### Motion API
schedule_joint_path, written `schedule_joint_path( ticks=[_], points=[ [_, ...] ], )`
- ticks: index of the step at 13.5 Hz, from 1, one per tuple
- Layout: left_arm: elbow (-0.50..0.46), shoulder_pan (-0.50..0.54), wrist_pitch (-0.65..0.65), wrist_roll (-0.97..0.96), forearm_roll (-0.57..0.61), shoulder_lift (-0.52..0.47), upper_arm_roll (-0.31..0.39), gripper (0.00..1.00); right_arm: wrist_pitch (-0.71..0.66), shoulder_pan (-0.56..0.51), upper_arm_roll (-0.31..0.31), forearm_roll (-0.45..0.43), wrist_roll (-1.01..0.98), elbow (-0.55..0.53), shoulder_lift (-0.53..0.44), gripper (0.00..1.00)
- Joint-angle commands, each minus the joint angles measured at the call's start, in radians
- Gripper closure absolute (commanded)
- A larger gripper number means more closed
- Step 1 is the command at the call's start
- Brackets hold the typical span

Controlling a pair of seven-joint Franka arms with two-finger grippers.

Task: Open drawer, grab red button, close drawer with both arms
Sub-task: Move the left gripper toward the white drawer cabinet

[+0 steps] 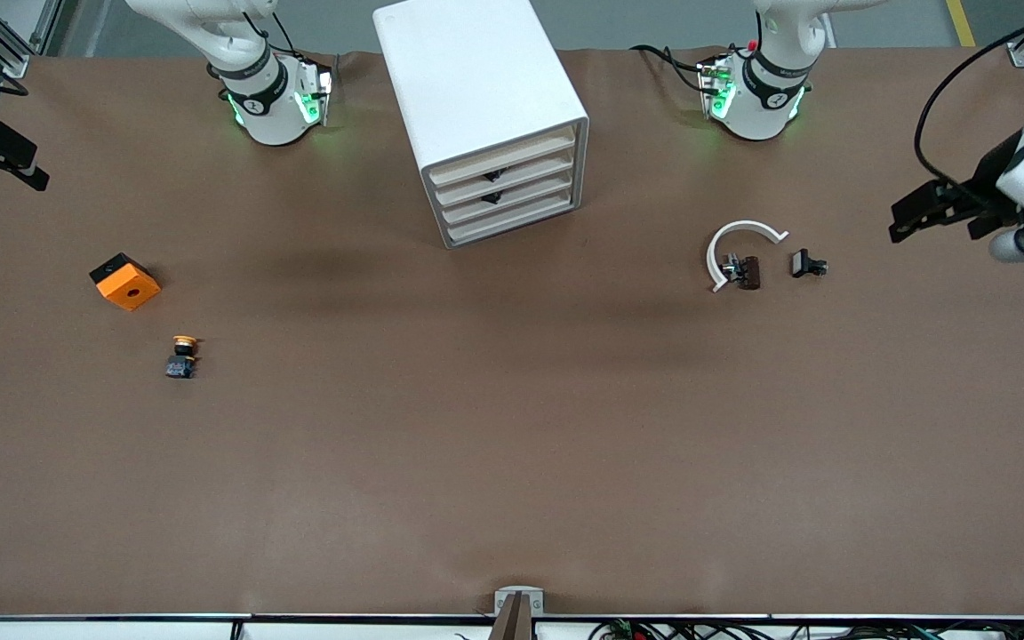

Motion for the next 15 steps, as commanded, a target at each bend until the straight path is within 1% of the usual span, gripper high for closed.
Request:
schedule_joint_path(
  ticks=[1, 3, 5, 6, 7, 8, 11, 13, 15],
  points=[
    [0.046, -0.013, -0.02, 0.004, 0.015, 0.078, -0.015, 0.0, -0.008, -0.004, 0.001, 0.004, -0.001, 0.003, -0.011, 0.0],
    [0.045, -0.04, -0.005, -0.031, 0.001, 0.131, -0.021, 0.0, -0.008, -0.003, 0.001, 0.004, -0.001, 0.003, -0.011, 0.0],
    [0.046, -0.063, -0.003, -0.143, -0.011, 0.191, -0.027, 0.0, -0.007, -0.002, 0.004, 0.004, -0.001, 0.006, -0.011, 0.0],
    [0.046, -0.088, -0.003, -0.207, -0.043, 0.211, -0.029, 0.0, -0.005, 0.0, 0.005, 0.004, -0.001, 0.006, -0.011, 0.0],
    [0.052, -0.106, 0.001, -0.293, -0.08, 0.239, -0.029, 0.0, -0.005, 0.0, 0.004, 0.004, -0.001, 0.006, -0.011, 0.0],
    [0.078, -0.137, 0.011, -0.381, -0.105, 0.268, -0.029, 0.0, -0.005, -0.002, 0.004, 0.004, -0.001, 0.006, -0.011, 0.0],
    [0.179, -0.255, 0.011, -0.652, -0.12, 0.378, -0.03, 0.0, -0.005, -0.002, 0.004, 0.004, -0.001, 0.006, -0.011, 0.0],
    [0.187, -0.331, 0.035, -0.818, -0.125, 0.401, -0.03, 0.0, -0.01, -0.002, 0.004, 0.004, -0.002, 0.004, -0.011, 0.0],
    [0.189, -0.387, 0.06, -0.964, -0.174, 0.414, -0.029, 0.0, -0.01, -0.003, 0.002, 0.004, -0.001, 0.004, -0.011, 0.0]
  ],
)
